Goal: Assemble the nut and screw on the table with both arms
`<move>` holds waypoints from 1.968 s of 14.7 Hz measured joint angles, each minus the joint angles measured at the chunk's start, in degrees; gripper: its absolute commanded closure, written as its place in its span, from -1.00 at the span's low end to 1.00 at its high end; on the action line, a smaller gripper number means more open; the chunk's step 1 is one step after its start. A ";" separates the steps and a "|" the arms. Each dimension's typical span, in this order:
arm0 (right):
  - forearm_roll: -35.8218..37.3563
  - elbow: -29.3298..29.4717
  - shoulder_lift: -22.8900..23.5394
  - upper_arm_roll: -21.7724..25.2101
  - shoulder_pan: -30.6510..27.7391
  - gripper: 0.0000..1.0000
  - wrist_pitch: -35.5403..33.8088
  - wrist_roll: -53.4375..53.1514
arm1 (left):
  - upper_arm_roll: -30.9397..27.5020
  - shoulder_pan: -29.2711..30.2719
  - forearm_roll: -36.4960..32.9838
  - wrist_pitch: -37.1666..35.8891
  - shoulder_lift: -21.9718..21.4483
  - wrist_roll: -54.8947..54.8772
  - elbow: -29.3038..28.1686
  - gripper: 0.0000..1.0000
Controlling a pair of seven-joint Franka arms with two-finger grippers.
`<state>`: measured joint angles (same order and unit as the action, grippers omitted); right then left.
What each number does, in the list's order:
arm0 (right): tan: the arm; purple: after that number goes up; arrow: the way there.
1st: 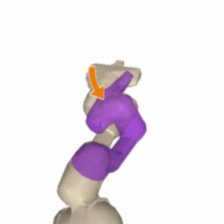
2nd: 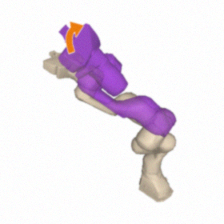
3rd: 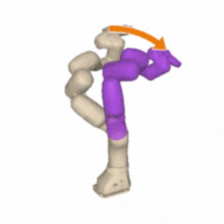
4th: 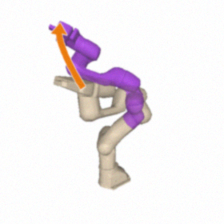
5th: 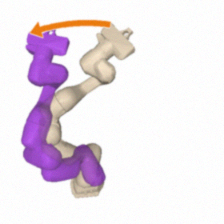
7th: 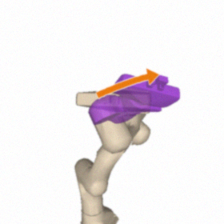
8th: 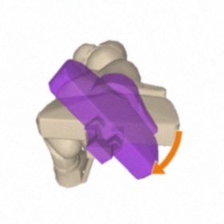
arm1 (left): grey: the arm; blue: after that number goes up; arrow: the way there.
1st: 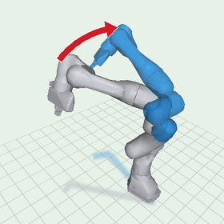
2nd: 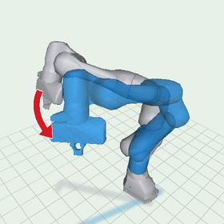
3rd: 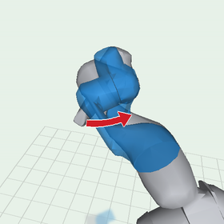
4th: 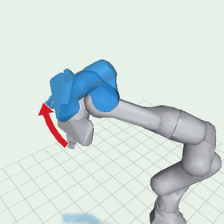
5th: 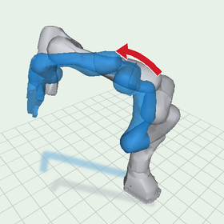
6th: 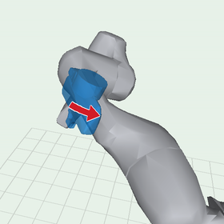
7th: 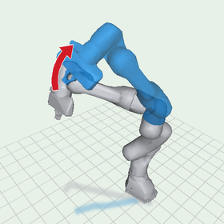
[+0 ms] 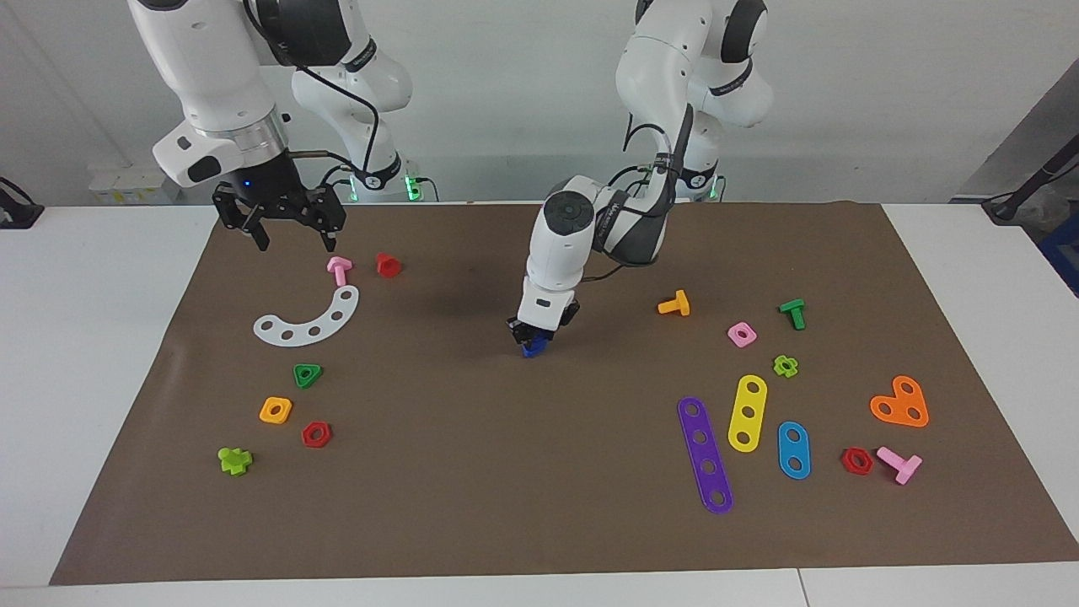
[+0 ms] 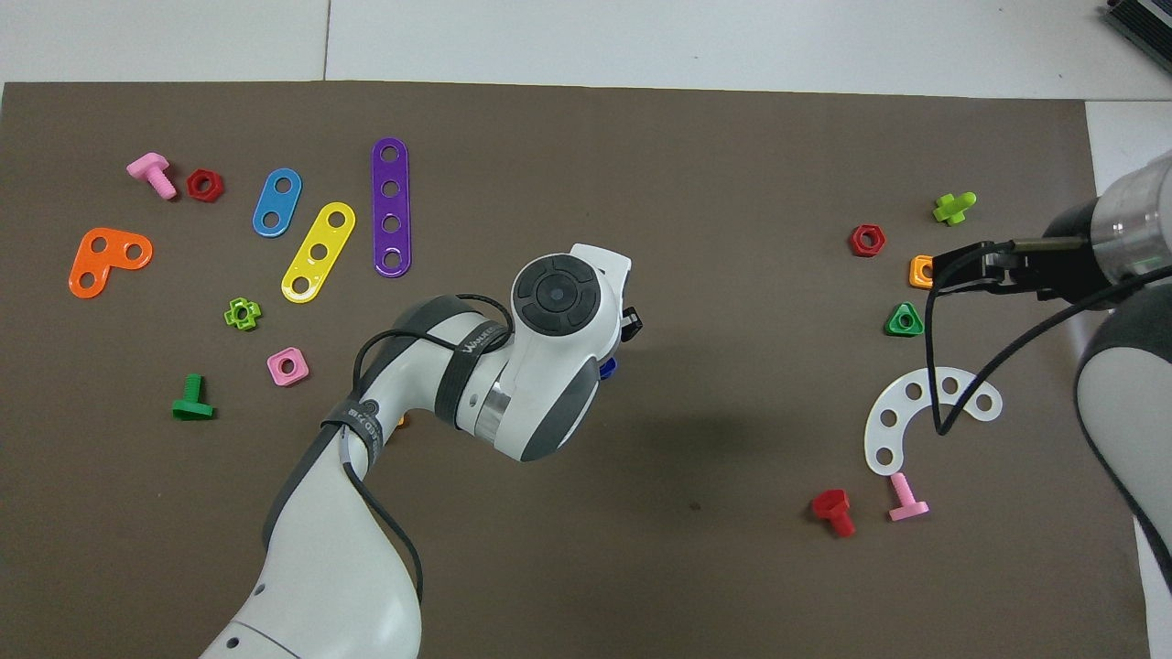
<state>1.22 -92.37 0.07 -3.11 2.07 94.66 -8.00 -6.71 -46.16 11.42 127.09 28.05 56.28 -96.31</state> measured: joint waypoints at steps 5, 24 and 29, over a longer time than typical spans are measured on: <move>0.00 -0.06 -0.03 0.00 0.00 -1.00 0.04 0.00 | 0.09 -0.02 0.00 -0.79 -0.05 0.00 0.74 1.00; 0.00 1.05 -0.94 0.55 -0.17 -1.00 -2.46 0.00 | -0.88 14.33 -0.10 -19.04 -9.67 -9.50 8.30 -1.00; 0.00 1.58 -1.11 0.56 -0.16 -1.00 -5.18 0.00 | -1.04 24.03 -0.47 -35.01 -18.60 -30.79 7.93 -1.00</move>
<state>1.22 -90.80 -1.04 -2.55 1.90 89.48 -8.00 -7.75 -22.12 10.95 92.08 9.45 25.49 -88.39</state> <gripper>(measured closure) 0.000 0.000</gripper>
